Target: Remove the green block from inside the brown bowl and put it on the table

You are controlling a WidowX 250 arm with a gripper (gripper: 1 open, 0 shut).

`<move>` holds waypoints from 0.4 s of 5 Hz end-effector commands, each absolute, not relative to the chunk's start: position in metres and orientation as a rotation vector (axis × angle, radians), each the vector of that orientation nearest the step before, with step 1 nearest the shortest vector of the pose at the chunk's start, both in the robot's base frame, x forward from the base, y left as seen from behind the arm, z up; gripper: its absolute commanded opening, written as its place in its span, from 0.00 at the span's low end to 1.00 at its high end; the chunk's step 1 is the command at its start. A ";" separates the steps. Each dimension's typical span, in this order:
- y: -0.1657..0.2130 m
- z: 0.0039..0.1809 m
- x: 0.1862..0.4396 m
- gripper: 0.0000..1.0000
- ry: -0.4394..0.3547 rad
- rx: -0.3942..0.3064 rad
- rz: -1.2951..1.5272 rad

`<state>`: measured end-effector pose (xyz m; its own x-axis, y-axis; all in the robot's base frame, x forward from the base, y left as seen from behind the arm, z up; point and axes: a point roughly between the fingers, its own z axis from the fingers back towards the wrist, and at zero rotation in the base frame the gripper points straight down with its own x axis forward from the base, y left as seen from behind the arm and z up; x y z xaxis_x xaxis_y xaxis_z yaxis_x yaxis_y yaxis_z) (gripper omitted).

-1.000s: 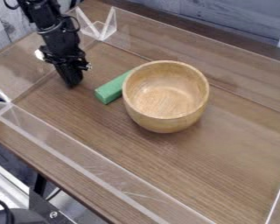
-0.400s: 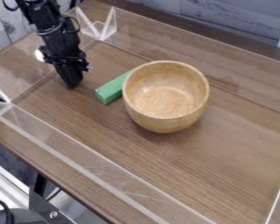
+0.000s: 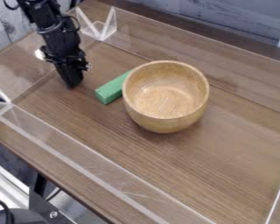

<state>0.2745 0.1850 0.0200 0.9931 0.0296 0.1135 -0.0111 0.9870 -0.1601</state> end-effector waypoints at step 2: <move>0.187 0.023 0.287 0.00 -0.126 -0.157 0.013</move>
<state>0.2817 0.1861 0.0193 0.9936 0.0333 0.1081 -0.0145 0.9854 -0.1695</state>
